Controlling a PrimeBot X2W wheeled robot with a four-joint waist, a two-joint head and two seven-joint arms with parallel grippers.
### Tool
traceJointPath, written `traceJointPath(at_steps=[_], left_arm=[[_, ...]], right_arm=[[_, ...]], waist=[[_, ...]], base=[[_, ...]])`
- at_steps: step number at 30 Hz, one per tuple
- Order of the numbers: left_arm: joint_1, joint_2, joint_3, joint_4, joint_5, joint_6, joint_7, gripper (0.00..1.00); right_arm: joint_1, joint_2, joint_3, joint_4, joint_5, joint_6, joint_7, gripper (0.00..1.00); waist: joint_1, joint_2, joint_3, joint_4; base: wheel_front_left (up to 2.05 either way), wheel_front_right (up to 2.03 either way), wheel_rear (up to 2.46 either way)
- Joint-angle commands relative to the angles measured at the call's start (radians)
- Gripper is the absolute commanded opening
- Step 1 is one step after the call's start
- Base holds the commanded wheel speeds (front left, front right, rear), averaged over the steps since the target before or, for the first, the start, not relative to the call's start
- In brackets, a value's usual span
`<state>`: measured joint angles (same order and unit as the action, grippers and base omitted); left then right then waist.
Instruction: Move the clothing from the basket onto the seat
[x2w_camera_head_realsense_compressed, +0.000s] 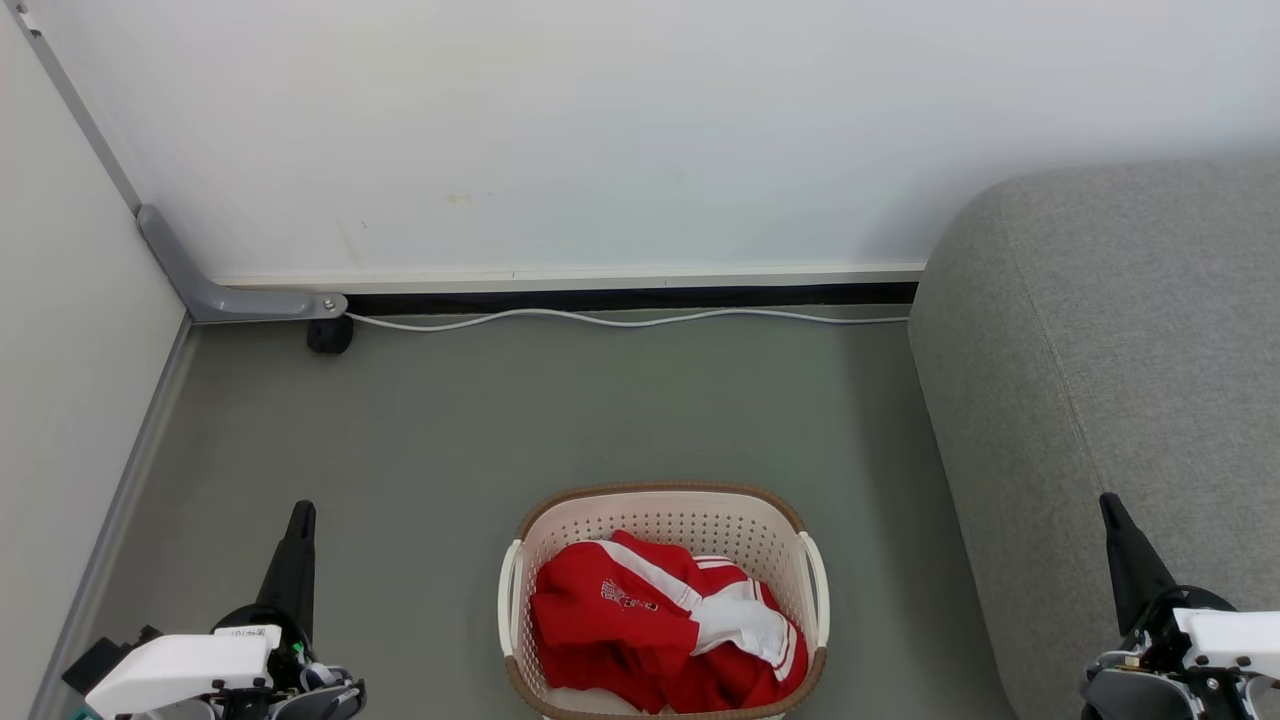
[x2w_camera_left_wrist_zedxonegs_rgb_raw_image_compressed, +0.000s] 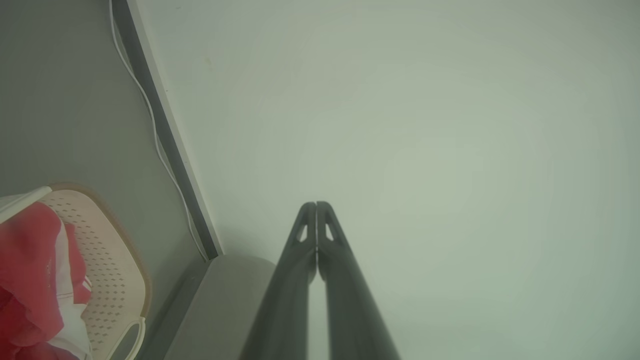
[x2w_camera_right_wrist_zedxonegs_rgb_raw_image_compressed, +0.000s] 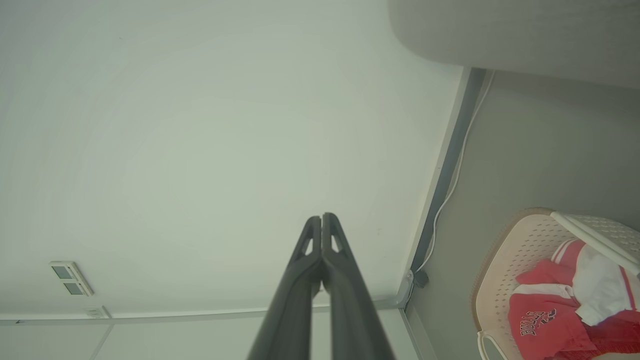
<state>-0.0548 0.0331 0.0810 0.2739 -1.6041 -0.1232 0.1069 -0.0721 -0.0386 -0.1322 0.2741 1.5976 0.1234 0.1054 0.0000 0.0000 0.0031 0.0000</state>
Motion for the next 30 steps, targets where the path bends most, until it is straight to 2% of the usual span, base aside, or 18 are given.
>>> traceJointPath(at_steps=[1,30], left_arm=[[-0.053,0.017,0.032,-0.029,-0.005,-0.007,0.006,0.00],[-0.053,0.017,0.032,-0.029,-0.005,-0.007,0.006,0.00]], right_arm=[[-0.036,-0.012,0.019,-0.029,0.011,0.007,0.008,0.00],[-0.036,-0.012,0.019,-0.029,0.011,0.007,0.008,0.00]], waist=[[0.0000,0.0000,0.000,0.000],[0.0000,0.0000,0.000,0.000]], base=[[0.00,0.00,0.00],[0.00,0.00,0.00]])
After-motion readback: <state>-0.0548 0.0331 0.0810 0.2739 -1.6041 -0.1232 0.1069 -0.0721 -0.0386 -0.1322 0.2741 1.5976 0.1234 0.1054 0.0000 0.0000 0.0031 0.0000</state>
